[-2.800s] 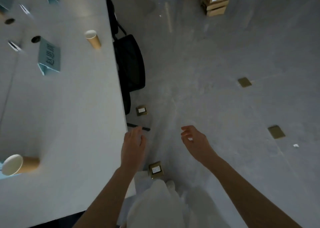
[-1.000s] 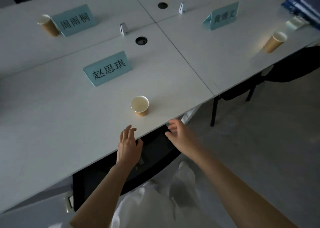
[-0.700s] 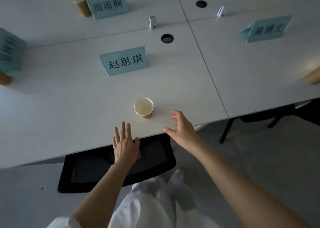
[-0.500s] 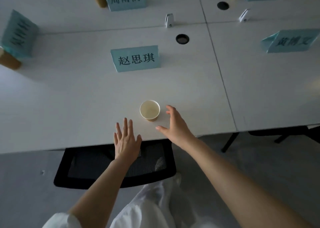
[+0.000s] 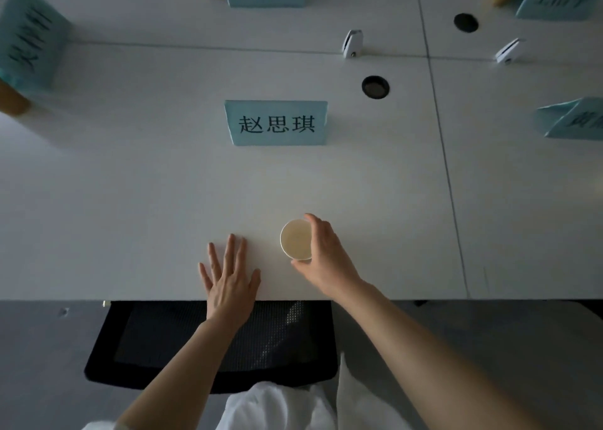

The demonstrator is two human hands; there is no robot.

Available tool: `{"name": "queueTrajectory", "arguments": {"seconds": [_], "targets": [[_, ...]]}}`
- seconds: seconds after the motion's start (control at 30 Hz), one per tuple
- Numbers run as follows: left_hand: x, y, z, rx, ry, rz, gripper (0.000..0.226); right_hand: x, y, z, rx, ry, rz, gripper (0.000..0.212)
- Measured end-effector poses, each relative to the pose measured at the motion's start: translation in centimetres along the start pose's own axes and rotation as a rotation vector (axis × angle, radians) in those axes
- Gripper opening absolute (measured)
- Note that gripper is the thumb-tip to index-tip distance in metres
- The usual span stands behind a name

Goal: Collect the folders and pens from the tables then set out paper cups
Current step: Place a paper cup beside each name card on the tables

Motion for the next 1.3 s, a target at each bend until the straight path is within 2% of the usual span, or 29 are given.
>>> {"name": "queueTrajectory", "arguments": {"seconds": [0.3,0.43,0.53,0.7,0.8,1.07,1.23,1.3], "targets": [[-7.1,9.2,-2.7,-0.115,-0.035,0.135,0.067,-4.2,8.6,-9.9,-0.256,0.104,0.169,0.088],[-8.2,11.4,-2.3,-0.174,-0.036,0.114,0.061,-6.7,12.7,-13.3,-0.31,0.149,0.3,0.09],[-8.1,11.4,-1.6,-0.207,0.038,0.098,0.063,-7.1,15.5,-14.2,-0.34,0.134,0.299,0.087],[-8.2,11.6,-1.4,-0.234,0.07,0.089,0.065,-6.4,19.0,-13.7,-0.346,0.038,0.169,0.083],[-8.2,11.5,-1.5,-0.249,0.083,0.088,0.065,-6.4,20.0,-13.6,-0.386,0.045,0.155,0.084],[-8.2,11.6,-1.6,-0.265,0.078,0.082,0.065,-6.9,18.8,-13.7,-0.453,0.186,0.18,0.094],[-7.7,11.5,-1.5,-0.255,0.075,0.081,0.065,-9.4,13.6,-10.1,-0.341,0.198,0.224,0.091],[-7.9,11.4,-1.7,-0.26,0.055,0.078,0.064,-10.6,10.6,-9.2,-0.325,0.192,0.224,0.083]]}}
Point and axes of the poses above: each hand's wrist, its own y-axis towards the middle knuckle, its own z-axis out of the palm, x = y × z, the point moved 8 cm from there along y, towards the middle knuckle, and after that the axes turned 1 degree about y, right-handed, at the moved point
